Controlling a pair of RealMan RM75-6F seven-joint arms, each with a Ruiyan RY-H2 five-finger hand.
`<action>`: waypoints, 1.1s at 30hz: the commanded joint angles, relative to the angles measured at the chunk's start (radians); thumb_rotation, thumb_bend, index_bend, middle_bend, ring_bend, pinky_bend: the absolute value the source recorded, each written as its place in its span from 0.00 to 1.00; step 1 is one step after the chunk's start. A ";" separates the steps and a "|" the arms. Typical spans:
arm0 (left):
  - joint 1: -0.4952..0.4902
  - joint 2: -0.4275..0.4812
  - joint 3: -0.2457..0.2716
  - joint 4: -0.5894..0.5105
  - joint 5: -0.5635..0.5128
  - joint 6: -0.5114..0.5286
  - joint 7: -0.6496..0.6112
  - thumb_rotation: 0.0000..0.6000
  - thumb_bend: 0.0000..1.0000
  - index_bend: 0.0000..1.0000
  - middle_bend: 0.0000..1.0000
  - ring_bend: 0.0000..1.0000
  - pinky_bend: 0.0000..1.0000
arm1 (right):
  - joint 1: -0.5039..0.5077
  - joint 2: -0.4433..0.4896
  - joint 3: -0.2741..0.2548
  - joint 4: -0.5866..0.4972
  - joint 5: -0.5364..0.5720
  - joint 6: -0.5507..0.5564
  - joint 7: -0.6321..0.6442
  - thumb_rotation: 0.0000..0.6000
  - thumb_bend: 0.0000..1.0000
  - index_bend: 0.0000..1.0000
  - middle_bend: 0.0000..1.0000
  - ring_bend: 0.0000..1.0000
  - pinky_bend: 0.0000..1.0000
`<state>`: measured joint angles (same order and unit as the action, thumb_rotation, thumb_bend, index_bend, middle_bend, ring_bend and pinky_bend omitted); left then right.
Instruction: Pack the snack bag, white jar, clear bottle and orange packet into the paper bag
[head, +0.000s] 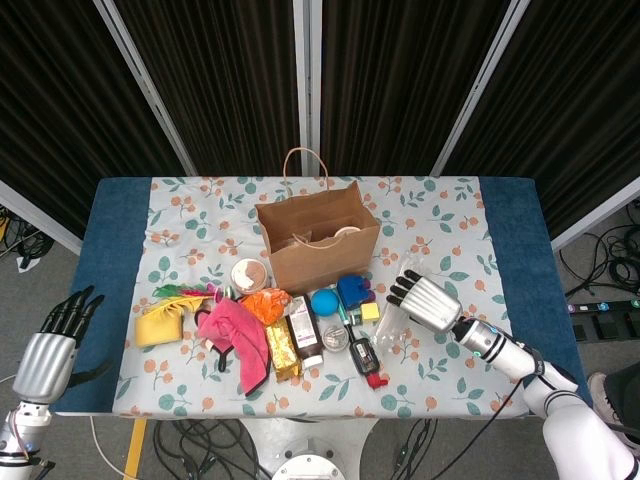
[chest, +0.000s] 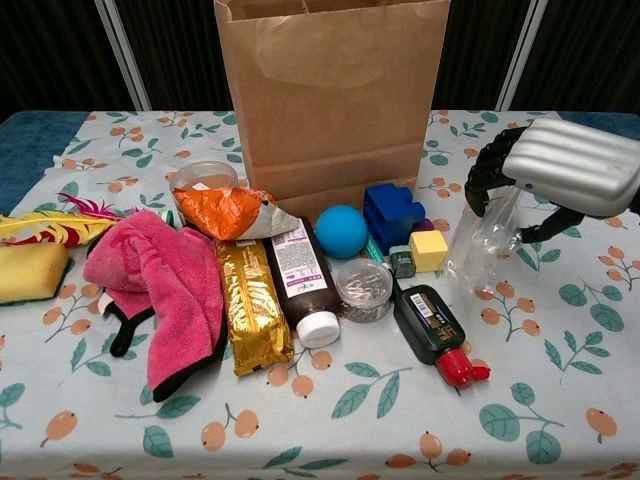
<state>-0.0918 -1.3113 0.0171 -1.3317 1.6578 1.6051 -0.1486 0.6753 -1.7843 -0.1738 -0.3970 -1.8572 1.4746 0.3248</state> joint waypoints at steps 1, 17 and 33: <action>-0.002 0.001 0.000 -0.005 0.005 0.002 -0.001 1.00 0.00 0.09 0.10 0.07 0.15 | 0.006 0.058 0.024 -0.080 0.010 0.071 -0.017 1.00 0.24 0.54 0.54 0.38 0.39; -0.016 0.011 0.001 -0.052 0.026 0.004 -0.007 1.00 0.00 0.09 0.10 0.07 0.15 | 0.107 0.702 0.251 -1.127 0.031 0.119 -0.496 1.00 0.26 0.55 0.55 0.38 0.39; -0.010 0.027 -0.011 -0.047 0.010 0.021 -0.034 1.00 0.00 0.09 0.10 0.07 0.15 | 0.250 0.495 0.595 -1.427 0.621 -0.109 -0.394 1.00 0.27 0.55 0.55 0.39 0.39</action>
<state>-0.1017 -1.2844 0.0061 -1.3788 1.6688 1.6268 -0.1822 0.8734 -1.1763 0.3250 -1.7828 -1.4043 1.4374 -0.1247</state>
